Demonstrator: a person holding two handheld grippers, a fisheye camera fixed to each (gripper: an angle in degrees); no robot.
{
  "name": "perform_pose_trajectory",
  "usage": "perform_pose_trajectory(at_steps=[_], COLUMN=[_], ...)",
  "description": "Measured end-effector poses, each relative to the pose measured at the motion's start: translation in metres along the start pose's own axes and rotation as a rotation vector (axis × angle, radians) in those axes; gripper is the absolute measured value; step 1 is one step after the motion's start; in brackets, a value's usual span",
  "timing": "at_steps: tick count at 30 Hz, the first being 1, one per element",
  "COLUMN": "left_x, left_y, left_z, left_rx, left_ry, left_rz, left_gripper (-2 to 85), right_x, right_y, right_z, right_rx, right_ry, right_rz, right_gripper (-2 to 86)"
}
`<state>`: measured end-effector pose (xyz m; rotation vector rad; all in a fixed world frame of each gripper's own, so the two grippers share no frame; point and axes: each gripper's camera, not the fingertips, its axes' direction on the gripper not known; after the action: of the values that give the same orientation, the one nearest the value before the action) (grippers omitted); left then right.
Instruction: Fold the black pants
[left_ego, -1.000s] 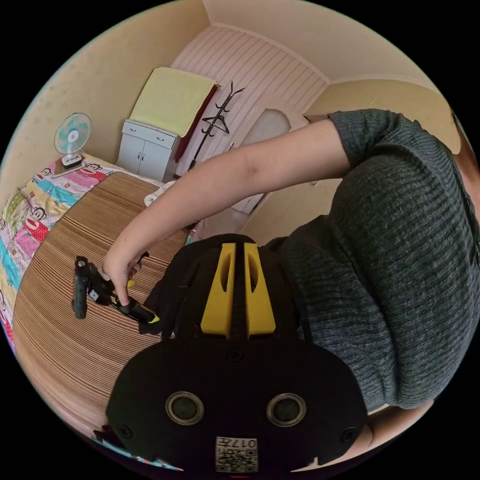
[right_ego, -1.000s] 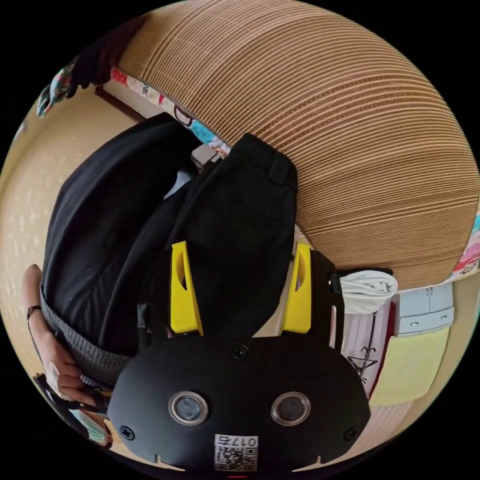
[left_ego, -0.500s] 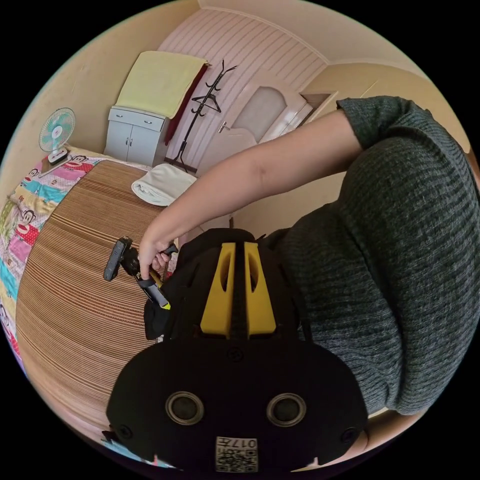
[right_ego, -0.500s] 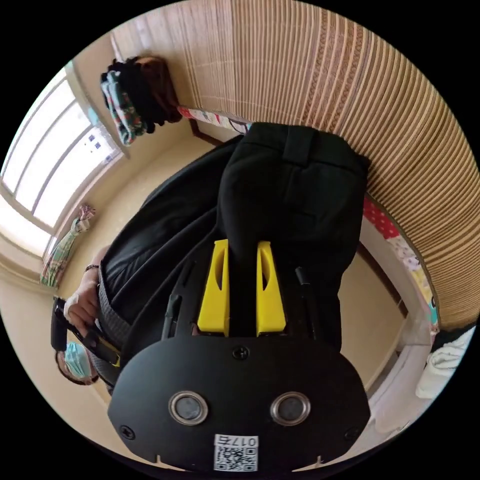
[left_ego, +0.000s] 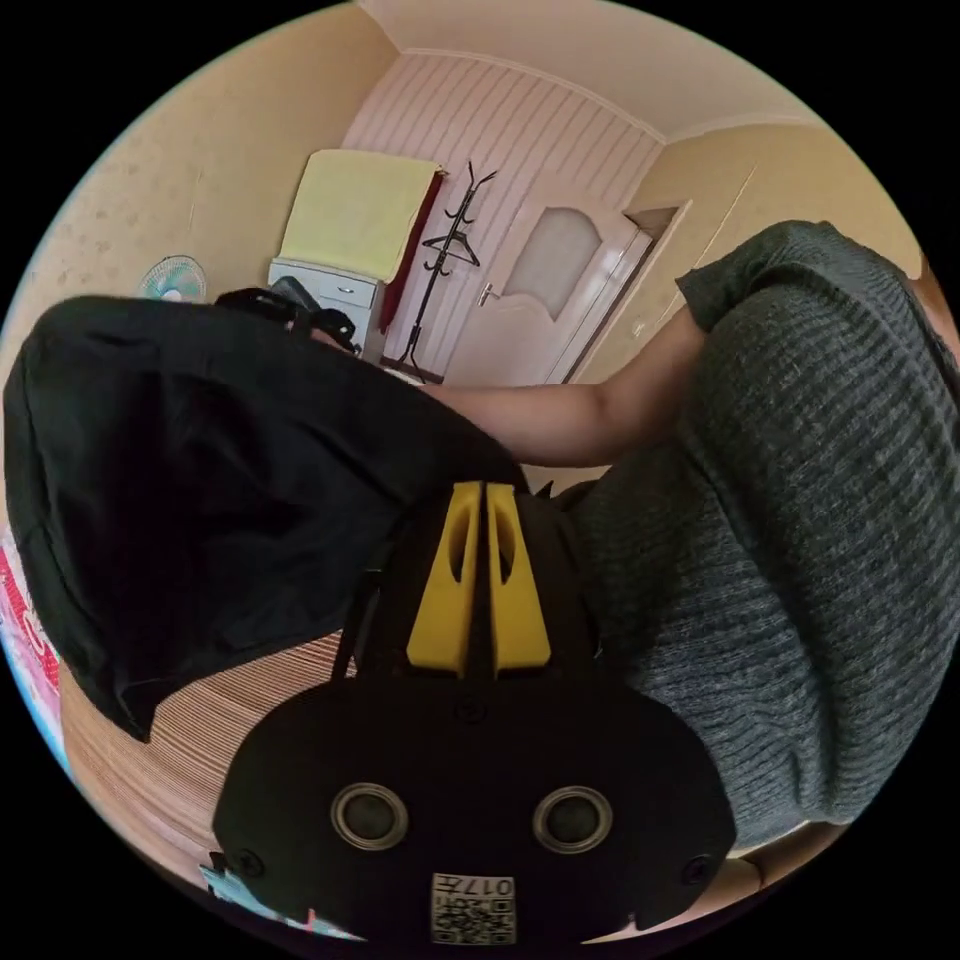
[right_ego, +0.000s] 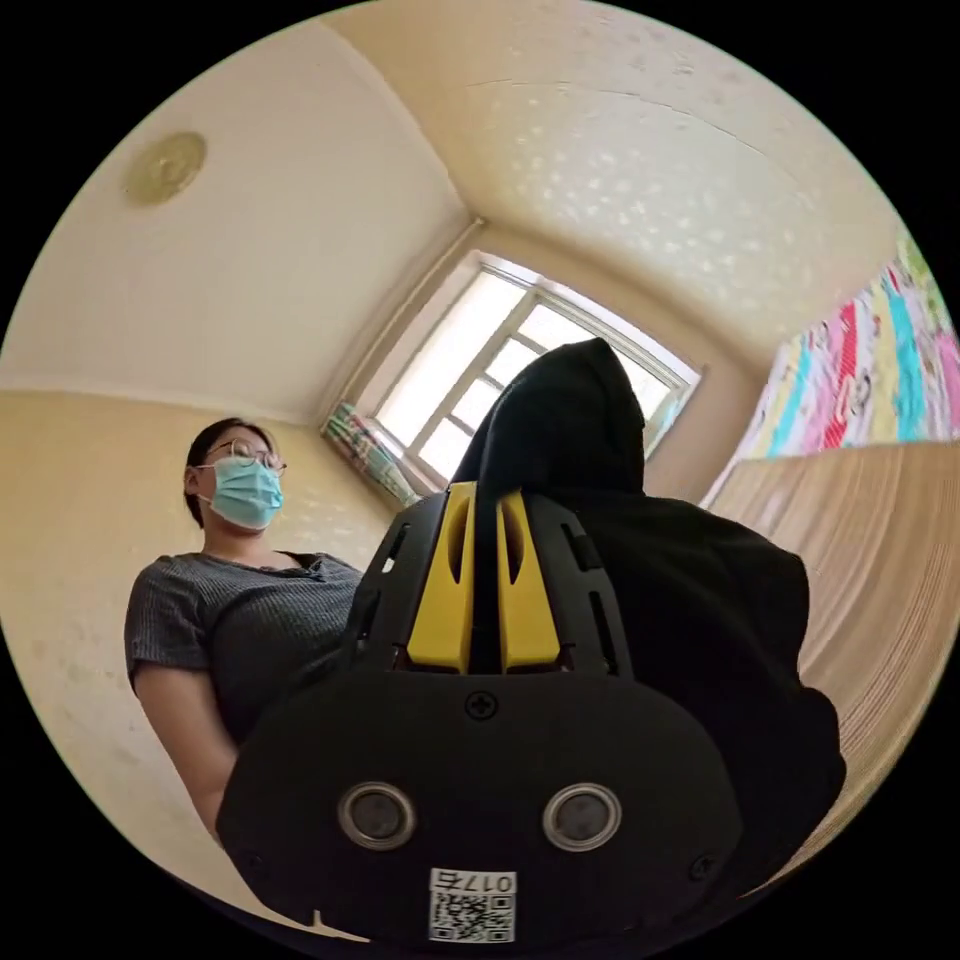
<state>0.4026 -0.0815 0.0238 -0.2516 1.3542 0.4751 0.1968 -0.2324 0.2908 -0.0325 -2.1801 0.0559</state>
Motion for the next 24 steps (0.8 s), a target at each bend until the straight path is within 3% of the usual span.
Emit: perform_pose_trajectory(at_steps=[4,9,13,19,24], left_x=[-0.071,-0.122,-0.148,-0.180,-0.196], left_y=[0.029,0.055,0.051,0.032,0.021], left_z=[-0.066,-0.123,-0.141,-0.135,-0.126], left_rx=[0.273,0.416,0.382,0.252,0.254], left_ry=[-0.104,-0.230,-0.321,-0.376,-0.227], left_rz=[-0.332,-0.558,-0.624,-0.643,-0.611], left_gripper=[6.9,12.3,12.4,12.3,12.4], right_x=[-0.074,-0.147,-0.205,-0.257,-0.283], right_y=[-0.034,-0.062,-0.086,-0.116,-0.137], right_z=[0.000,0.008,0.034,0.051,0.032], right_rx=[0.071,0.046,-0.049,-0.048,0.039], right_ry=[-0.072,-0.125,-0.146,-0.398,-0.677], right_rz=[-0.212,-0.377,-0.493,-0.598,-0.684], right_gripper=[1.3,1.5,1.5,1.2,1.1])
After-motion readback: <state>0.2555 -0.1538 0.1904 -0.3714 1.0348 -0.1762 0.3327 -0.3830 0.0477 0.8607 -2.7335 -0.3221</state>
